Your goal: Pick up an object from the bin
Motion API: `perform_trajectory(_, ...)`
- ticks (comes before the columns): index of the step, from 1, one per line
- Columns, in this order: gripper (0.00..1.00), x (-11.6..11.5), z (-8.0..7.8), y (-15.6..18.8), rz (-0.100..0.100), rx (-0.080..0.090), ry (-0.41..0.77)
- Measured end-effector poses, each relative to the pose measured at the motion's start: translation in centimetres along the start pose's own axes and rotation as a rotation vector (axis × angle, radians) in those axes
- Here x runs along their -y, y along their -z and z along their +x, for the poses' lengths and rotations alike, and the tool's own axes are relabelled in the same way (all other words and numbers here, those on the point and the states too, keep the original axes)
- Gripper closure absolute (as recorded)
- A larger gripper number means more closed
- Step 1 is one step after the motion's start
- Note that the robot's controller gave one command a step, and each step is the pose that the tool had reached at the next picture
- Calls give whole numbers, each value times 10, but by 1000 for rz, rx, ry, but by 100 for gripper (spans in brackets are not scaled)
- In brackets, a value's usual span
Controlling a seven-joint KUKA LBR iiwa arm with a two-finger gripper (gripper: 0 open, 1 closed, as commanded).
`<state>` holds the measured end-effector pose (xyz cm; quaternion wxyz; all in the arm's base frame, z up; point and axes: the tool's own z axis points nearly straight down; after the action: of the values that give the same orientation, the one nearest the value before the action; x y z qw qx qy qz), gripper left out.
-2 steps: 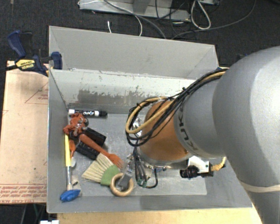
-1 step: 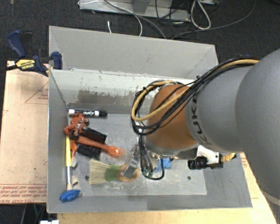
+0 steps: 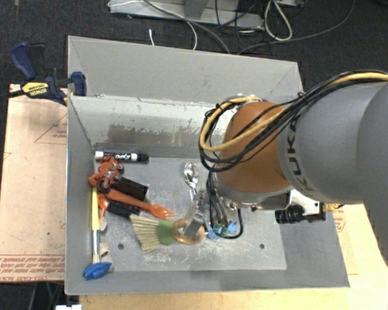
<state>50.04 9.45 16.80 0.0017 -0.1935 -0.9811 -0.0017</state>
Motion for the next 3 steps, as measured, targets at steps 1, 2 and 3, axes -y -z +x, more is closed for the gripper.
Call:
perform_trajectory(1, 100, 0, 0, 0, 0, 0, 0)
perform_trajectory(2, 100, 0, 0, 0, 0, 0, 1)
perform_trajectory(3, 100, 0, 0, 0, 1, 0, 1)
